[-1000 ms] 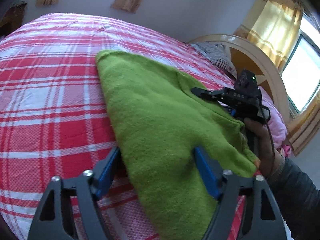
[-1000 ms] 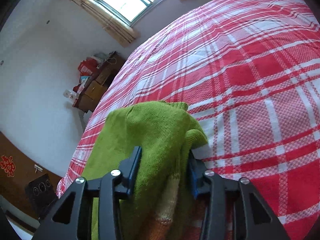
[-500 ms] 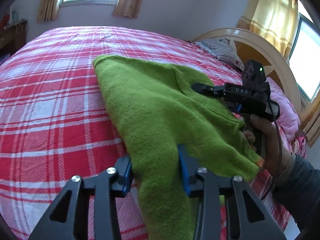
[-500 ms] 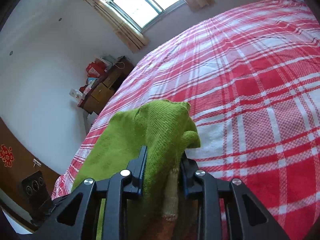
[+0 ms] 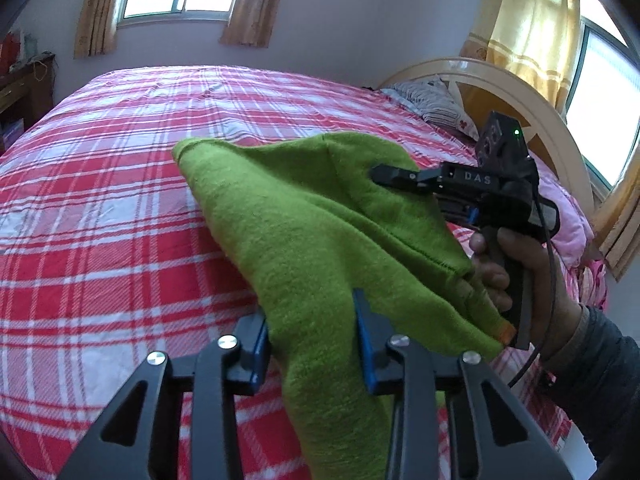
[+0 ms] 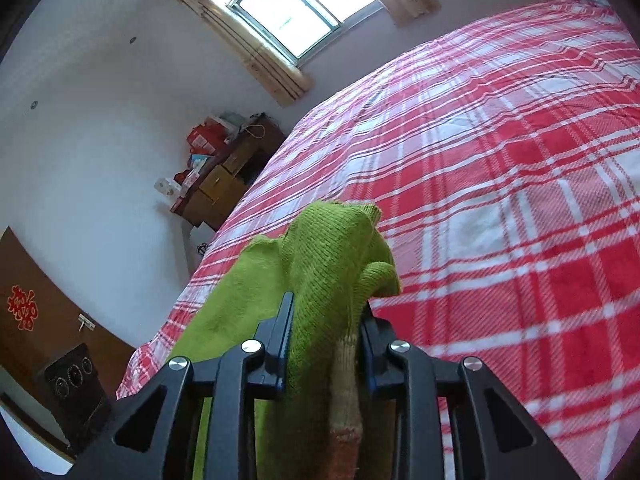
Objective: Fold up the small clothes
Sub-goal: 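Lift the folded sweater with both tools and carry it across the bed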
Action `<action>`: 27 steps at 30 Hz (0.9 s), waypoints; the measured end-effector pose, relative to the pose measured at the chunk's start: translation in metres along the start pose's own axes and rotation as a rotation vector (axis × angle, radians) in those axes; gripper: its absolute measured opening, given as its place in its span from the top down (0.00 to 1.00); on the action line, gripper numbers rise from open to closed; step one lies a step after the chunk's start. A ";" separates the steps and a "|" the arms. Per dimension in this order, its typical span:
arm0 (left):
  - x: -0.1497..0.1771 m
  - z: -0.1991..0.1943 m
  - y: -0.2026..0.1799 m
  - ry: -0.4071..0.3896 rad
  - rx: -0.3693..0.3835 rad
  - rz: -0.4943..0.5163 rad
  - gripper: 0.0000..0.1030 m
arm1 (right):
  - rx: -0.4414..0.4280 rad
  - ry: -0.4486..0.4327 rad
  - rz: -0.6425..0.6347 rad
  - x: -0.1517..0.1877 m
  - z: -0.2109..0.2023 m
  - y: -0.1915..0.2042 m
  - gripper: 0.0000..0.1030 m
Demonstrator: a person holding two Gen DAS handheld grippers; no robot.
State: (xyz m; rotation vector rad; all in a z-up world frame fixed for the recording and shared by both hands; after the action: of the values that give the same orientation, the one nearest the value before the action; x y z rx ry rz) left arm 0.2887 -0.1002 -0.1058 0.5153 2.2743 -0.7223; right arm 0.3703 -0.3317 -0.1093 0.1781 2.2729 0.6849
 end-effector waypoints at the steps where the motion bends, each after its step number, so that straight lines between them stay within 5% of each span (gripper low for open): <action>1: 0.002 -0.005 0.001 -0.006 0.000 -0.002 0.64 | -0.001 0.003 -0.003 0.003 -0.001 0.006 0.73; 27: 0.044 -0.095 0.046 -0.110 -0.094 -0.088 0.64 | -0.146 0.076 -0.073 0.054 0.042 0.116 0.73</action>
State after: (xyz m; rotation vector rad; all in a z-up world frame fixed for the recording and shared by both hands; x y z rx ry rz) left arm 0.2365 0.0012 -0.0953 0.3253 2.2263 -0.6661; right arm 0.3521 -0.1980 -0.1059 -0.0012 2.2785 0.8274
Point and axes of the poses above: each gripper's, at about its wrist camera, not at the fingertips, and z roughly the way its jaws point, y to its left, x to its underside, the point moved 2 cm from there along z, roughly the way its jaws point, and after that the axes turned 5 degrees about x, right-handed, at the moved point
